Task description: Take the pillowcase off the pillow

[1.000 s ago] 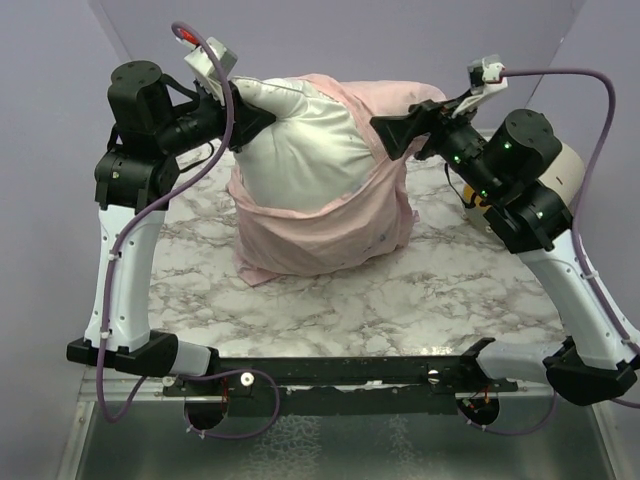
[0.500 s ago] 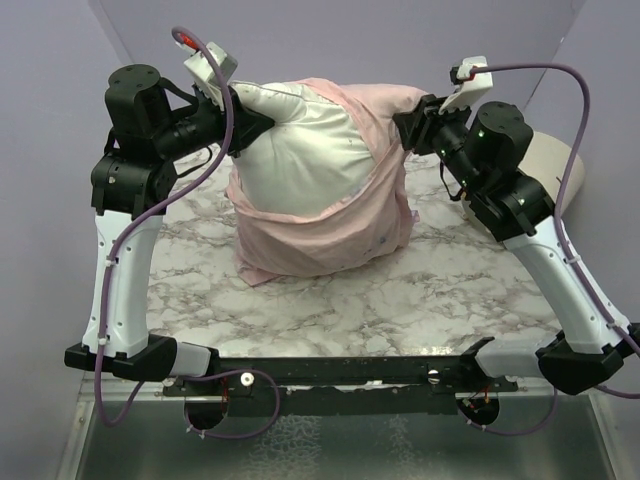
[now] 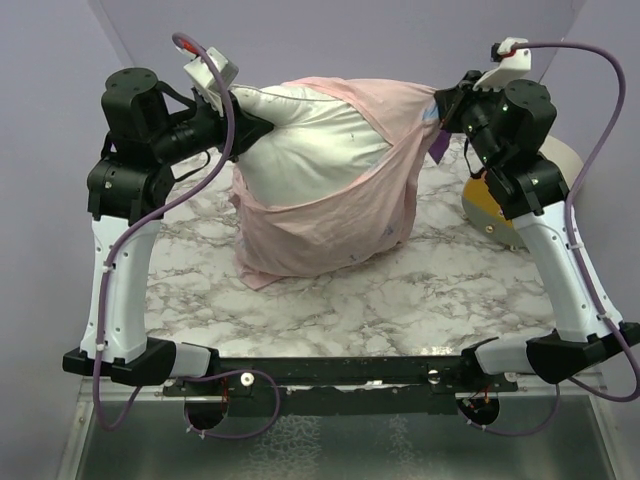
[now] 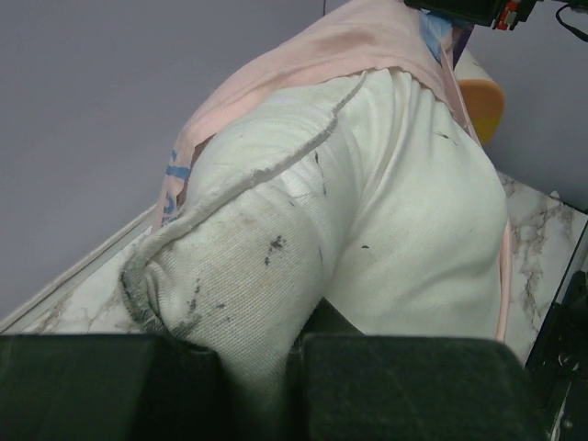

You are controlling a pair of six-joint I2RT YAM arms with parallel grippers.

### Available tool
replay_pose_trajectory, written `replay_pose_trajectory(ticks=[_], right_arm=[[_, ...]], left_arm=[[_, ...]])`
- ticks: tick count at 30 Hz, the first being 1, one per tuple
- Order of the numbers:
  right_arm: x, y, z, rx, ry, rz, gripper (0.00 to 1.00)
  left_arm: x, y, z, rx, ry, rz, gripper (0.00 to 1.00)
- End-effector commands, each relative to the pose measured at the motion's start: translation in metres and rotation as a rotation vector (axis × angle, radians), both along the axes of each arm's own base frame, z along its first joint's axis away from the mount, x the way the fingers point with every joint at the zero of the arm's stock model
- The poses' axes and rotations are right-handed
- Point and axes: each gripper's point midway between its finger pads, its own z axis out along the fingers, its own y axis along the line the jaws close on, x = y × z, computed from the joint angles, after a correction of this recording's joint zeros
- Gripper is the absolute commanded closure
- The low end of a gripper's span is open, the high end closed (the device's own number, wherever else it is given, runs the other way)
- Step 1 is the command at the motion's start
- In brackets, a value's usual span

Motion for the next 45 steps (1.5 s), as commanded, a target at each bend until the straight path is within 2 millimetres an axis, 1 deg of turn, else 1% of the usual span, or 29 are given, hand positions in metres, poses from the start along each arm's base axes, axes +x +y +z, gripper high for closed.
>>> replay_pose_trajectory(ticks=[1,4,6,10,11,12,13,14,15,16,17,18,19,20,22,24,27,30,31,32,34,36,39,42,45], right_arm=[[0.012,-0.030,0.007,0.092,0.002,-0.075,0.99],[0.021,-0.041,-0.004,0.115,0.027,-0.113,0.99],[0.031,-0.050,-0.019,0.123,0.058,-0.152,0.99],[0.056,-0.077,-0.057,0.184,0.134,-0.206,0.99],[0.062,-0.076,-0.065,0.191,0.157,-0.195,0.99],[0.065,-0.071,-0.067,0.198,0.169,-0.164,0.99],[0.066,-0.060,-0.065,0.210,0.172,-0.105,0.99],[0.063,-0.046,-0.061,0.220,0.168,-0.026,0.99],[0.057,-0.032,-0.057,0.237,0.168,0.057,0.96],[0.051,-0.026,-0.052,0.255,0.170,0.098,0.84],[0.042,-0.020,-0.046,0.264,0.165,0.135,0.60],[0.034,-0.017,-0.041,0.278,0.165,0.164,0.41],[0.023,-0.012,-0.037,0.295,0.166,0.202,0.27],[0.013,-0.006,-0.034,0.311,0.165,0.243,0.18],[-0.005,0.002,-0.033,0.354,0.178,0.303,0.10],[-0.018,0.004,-0.036,0.408,0.208,0.334,0.07],[-0.032,0.005,-0.048,0.487,0.276,0.345,0.05],[-0.039,-0.002,-0.059,0.562,0.325,0.324,0.04],[-0.041,-0.005,-0.059,0.575,0.322,0.312,0.04],[-0.044,-0.008,-0.057,0.579,0.315,0.308,0.03],[-0.051,-0.008,-0.046,0.587,0.287,0.336,0.03],[-0.061,0.001,-0.033,0.601,0.261,0.417,0.02],[-0.073,0.016,-0.021,0.637,0.258,0.548,0.00],[-0.079,0.021,-0.021,0.677,0.265,0.599,0.00],[-0.081,0.020,-0.019,0.675,0.259,0.590,0.00]], left_arm=[[-0.019,0.005,0.015,0.017,-0.071,-0.009,1.00],[-0.023,0.006,0.019,0.022,-0.089,-0.012,1.00],[-0.029,0.006,0.024,0.026,-0.108,-0.019,1.00],[-0.049,0.005,0.031,0.035,-0.129,-0.063,1.00],[-0.053,0.004,0.031,0.035,-0.125,-0.075,1.00],[-0.057,0.004,0.031,0.035,-0.118,-0.085,1.00],[-0.059,0.003,0.030,0.035,-0.114,-0.093,1.00],[-0.060,0.003,0.029,0.038,-0.111,-0.096,1.00],[-0.061,0.003,0.027,0.042,-0.111,-0.097,1.00],[-0.060,0.004,0.026,0.048,-0.114,-0.091,1.00],[-0.058,0.005,0.024,0.054,-0.118,-0.084,1.00],[-0.056,0.006,0.023,0.061,-0.121,-0.074,1.00],[-0.054,0.007,0.021,0.068,-0.124,-0.066,1.00],[-0.052,0.008,0.020,0.072,-0.128,-0.059,1.00],[-0.046,0.009,0.019,0.075,-0.135,-0.047,1.00],[-0.042,0.009,0.021,0.073,-0.144,-0.037,1.00],[-0.037,0.011,0.025,0.074,-0.158,-0.022,1.00],[-0.033,0.013,0.028,0.079,-0.180,0.001,1.00],[-0.031,0.014,0.029,0.082,-0.188,0.008,1.00],[-0.030,0.015,0.029,0.083,-0.192,0.014,1.00],[-0.027,0.016,0.030,0.084,-0.196,0.024,1.00],[-0.026,0.016,0.031,0.085,-0.200,0.029,1.00],[-0.025,0.015,0.032,0.082,-0.203,0.026,1.00],[-0.024,0.015,0.033,0.081,-0.204,0.025,1.00],[-0.024,0.016,0.032,0.086,-0.206,0.029,1.00]])
